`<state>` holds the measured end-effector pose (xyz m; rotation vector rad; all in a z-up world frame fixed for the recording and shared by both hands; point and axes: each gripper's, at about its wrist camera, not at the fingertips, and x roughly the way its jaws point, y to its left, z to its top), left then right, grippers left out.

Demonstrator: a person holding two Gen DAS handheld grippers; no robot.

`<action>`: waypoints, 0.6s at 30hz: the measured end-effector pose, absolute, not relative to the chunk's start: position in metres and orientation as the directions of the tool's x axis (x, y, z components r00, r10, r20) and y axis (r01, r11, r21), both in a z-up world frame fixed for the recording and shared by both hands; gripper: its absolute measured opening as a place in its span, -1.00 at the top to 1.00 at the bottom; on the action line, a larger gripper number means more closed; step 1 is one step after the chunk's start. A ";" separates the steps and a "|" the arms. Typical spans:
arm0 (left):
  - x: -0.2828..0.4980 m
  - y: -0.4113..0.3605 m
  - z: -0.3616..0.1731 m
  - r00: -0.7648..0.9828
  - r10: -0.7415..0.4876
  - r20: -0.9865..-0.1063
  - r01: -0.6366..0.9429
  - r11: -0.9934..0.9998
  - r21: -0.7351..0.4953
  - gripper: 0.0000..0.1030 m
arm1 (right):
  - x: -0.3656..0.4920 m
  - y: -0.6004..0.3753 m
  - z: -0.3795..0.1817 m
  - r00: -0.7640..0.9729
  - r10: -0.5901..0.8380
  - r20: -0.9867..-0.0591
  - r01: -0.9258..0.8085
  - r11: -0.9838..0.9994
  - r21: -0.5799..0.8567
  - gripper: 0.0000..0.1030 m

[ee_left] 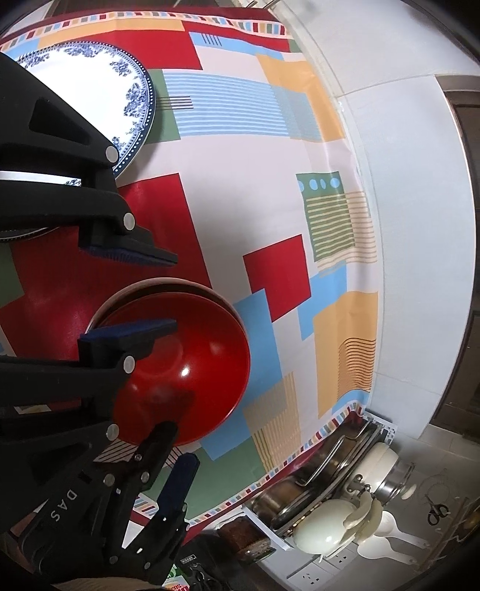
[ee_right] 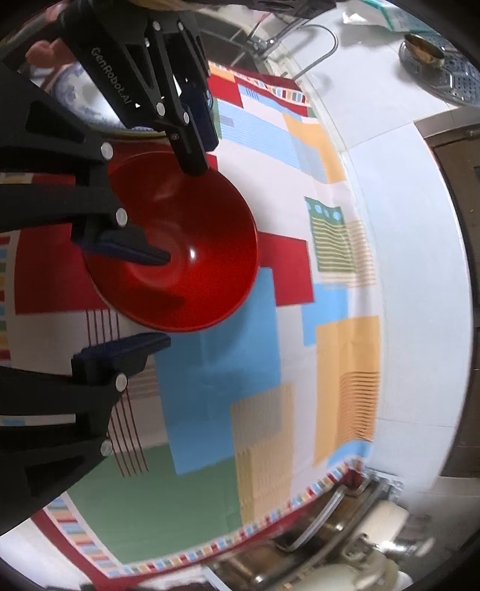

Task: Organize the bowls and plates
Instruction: 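Close both grippers on the rim of the nested bowl stack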

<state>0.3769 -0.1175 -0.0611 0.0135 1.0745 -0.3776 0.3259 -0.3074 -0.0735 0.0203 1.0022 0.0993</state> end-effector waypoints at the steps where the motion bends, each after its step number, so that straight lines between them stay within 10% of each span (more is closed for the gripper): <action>1: 0.377 -0.117 -0.060 0.420 -0.297 -0.857 0.309 0.935 -0.173 0.41 | 0.325 -0.307 -0.071 0.540 0.088 -0.837 -0.074 0.996 0.057 0.22; 18: 0.377 -0.117 -0.055 0.450 -0.269 -0.851 0.301 0.943 -0.139 0.24 | 0.329 -0.319 -0.060 0.582 0.083 -0.809 -0.039 0.997 0.074 0.22</action>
